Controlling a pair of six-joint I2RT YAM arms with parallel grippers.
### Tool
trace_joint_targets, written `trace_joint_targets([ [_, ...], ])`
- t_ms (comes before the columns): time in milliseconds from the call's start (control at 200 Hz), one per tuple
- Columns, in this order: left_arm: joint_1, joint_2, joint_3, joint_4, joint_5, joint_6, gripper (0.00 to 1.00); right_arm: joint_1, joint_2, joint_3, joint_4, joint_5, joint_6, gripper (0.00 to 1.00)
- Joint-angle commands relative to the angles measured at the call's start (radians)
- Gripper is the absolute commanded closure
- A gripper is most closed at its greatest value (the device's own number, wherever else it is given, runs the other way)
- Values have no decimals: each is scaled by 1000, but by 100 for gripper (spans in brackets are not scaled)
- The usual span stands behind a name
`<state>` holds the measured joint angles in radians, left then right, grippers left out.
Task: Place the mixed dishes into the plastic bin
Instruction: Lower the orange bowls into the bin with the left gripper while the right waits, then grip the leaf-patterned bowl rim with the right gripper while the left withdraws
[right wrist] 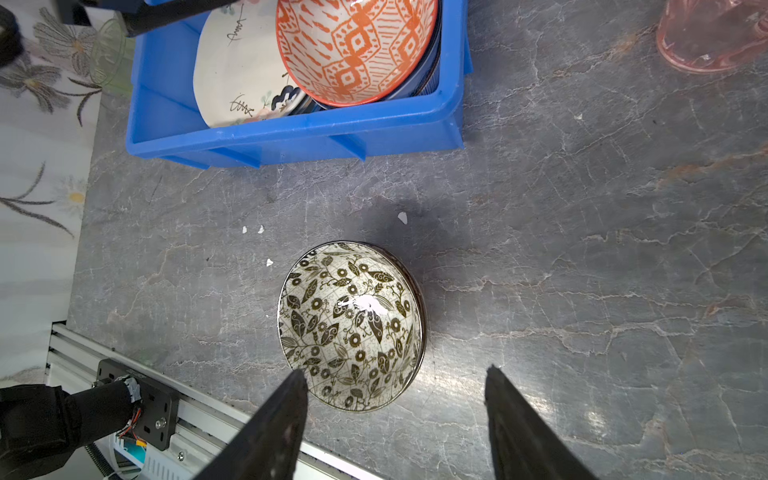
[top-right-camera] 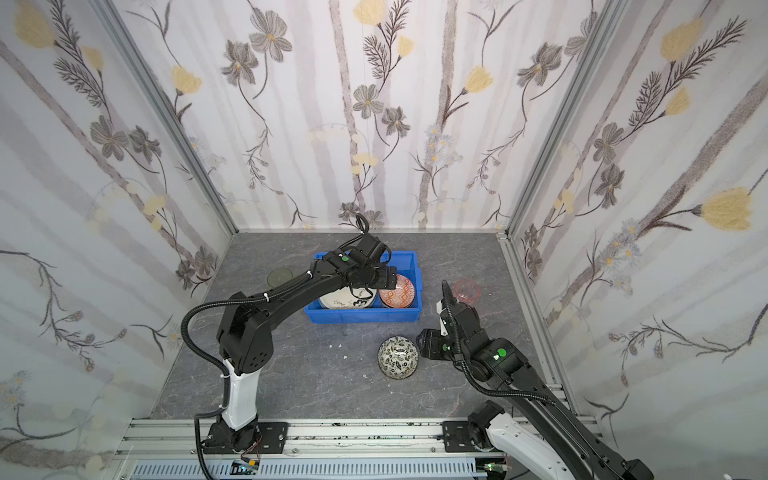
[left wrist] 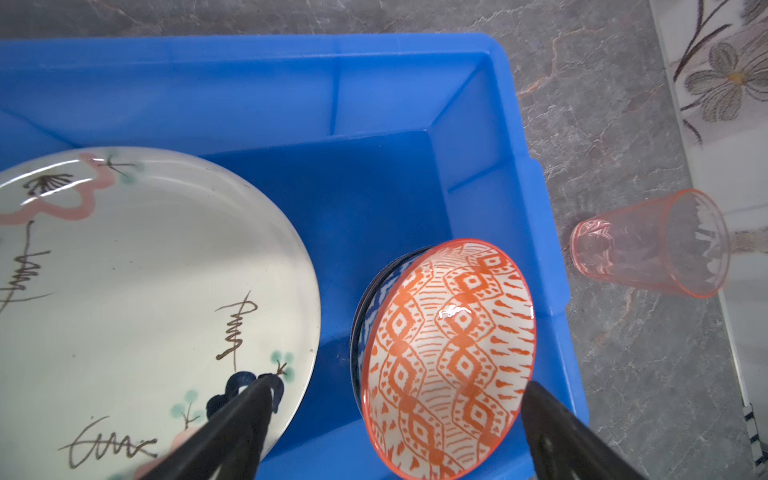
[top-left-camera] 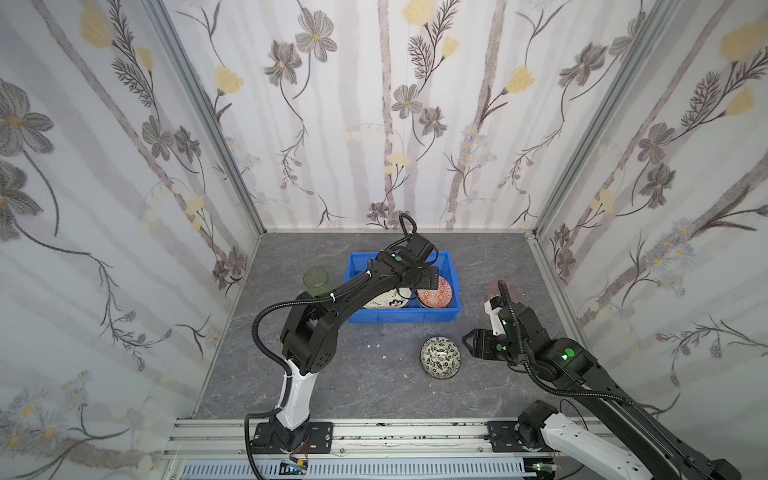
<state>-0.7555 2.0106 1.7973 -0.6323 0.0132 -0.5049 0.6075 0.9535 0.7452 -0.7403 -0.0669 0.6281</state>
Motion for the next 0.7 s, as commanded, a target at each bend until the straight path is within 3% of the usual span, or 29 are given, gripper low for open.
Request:
trace_joint_targets([
  [0,1,-40,-10,5,16,2,0,1,23,-28,32,-40,15,33],
  [315,2,-165,-85,6,36,3,0,50,81,-112,135,-72,74,35],
  [694,1,-192,-127,6,49,0,0,61,165,-138,208,-35,70,43],
])
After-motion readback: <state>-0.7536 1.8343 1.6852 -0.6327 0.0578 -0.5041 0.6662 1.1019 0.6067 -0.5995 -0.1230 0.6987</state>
